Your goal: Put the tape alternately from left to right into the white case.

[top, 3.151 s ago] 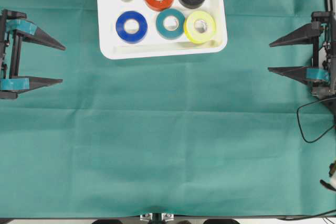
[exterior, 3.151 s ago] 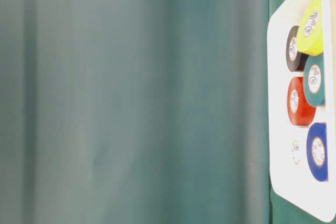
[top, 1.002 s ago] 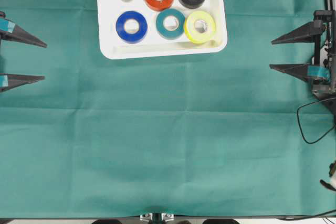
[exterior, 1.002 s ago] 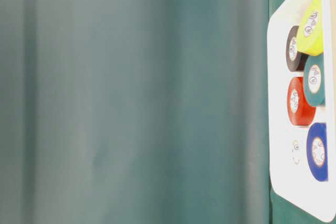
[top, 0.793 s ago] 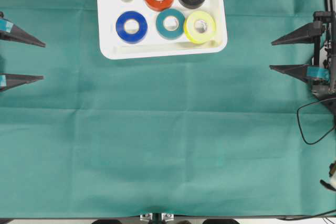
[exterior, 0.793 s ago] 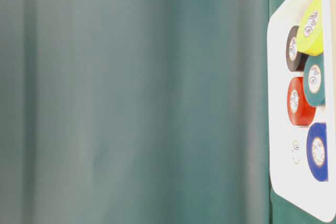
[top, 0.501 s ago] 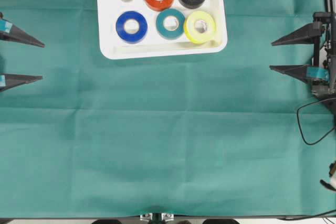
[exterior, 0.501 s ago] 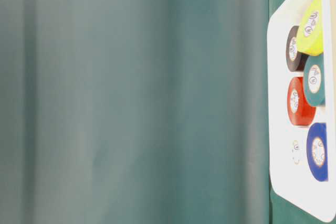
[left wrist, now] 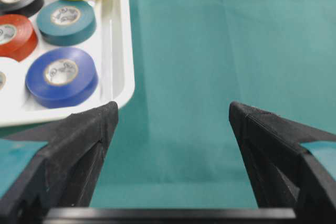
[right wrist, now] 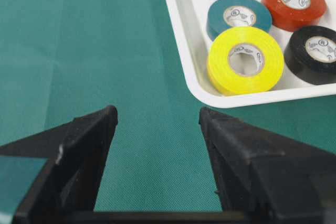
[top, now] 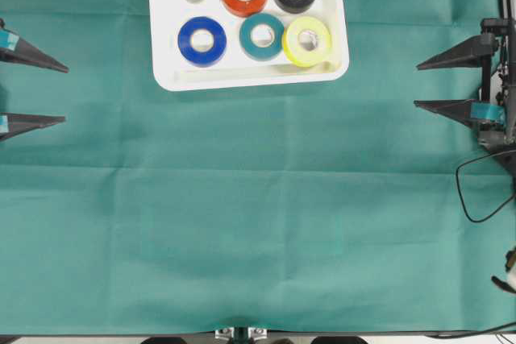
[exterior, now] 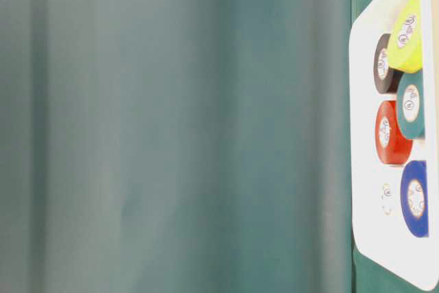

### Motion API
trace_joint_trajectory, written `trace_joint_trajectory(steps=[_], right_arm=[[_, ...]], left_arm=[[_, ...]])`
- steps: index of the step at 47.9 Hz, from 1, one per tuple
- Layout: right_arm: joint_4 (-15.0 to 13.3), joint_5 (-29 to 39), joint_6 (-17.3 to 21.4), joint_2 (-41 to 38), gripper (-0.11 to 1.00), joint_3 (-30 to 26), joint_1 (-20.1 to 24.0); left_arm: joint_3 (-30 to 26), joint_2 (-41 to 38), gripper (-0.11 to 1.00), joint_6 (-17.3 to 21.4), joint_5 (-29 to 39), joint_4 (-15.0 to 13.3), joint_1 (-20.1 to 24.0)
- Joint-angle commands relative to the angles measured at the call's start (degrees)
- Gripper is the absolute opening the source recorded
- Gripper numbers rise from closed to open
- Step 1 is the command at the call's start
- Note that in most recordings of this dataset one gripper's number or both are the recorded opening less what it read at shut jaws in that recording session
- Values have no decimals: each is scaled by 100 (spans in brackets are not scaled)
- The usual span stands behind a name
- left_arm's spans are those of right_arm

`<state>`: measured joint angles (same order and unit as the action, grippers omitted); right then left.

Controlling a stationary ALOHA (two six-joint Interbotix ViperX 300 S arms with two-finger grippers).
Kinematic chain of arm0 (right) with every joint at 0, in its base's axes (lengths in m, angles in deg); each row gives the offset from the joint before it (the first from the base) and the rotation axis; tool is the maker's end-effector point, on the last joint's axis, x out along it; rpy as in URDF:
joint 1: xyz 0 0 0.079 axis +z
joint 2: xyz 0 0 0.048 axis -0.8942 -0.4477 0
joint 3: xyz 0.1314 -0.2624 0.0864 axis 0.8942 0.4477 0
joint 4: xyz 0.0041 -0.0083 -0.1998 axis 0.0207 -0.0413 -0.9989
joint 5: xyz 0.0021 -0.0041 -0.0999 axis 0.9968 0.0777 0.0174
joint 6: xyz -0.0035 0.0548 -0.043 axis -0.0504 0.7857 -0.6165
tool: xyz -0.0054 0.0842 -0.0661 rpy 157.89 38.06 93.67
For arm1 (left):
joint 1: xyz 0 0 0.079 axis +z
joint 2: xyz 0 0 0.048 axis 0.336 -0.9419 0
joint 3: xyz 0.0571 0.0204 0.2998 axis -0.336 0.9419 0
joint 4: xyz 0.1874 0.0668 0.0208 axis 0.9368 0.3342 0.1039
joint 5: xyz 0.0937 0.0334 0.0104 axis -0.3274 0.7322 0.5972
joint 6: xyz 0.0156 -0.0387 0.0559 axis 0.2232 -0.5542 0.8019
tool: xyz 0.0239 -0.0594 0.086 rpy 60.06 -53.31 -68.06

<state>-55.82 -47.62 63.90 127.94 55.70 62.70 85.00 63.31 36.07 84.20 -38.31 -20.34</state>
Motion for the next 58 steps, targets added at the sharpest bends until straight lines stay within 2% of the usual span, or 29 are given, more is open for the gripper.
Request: trace_joint_trajectory(steps=[1, 10, 28, 43, 58], right_arm=[[-18, -53, 0, -26, 71, -79, -9], [-9, -53, 0, -26, 72, -88, -9], [-18, -53, 0, -26, 72, -97, -9], [-18, -53, 0, -26, 72, -105, -9], [-9, -53, 0, -26, 72, -114, -9]], left_arm=[[-167, -9, 59, 18, -229, -9, 9], [-70, 149, 59, 35, -686, 9, 18], [53, 501, 59, 141, -905, 18, 9], [123, 527, 59, 123, -853, 9, 9], [105, 483, 59, 114, -501, 9, 9]])
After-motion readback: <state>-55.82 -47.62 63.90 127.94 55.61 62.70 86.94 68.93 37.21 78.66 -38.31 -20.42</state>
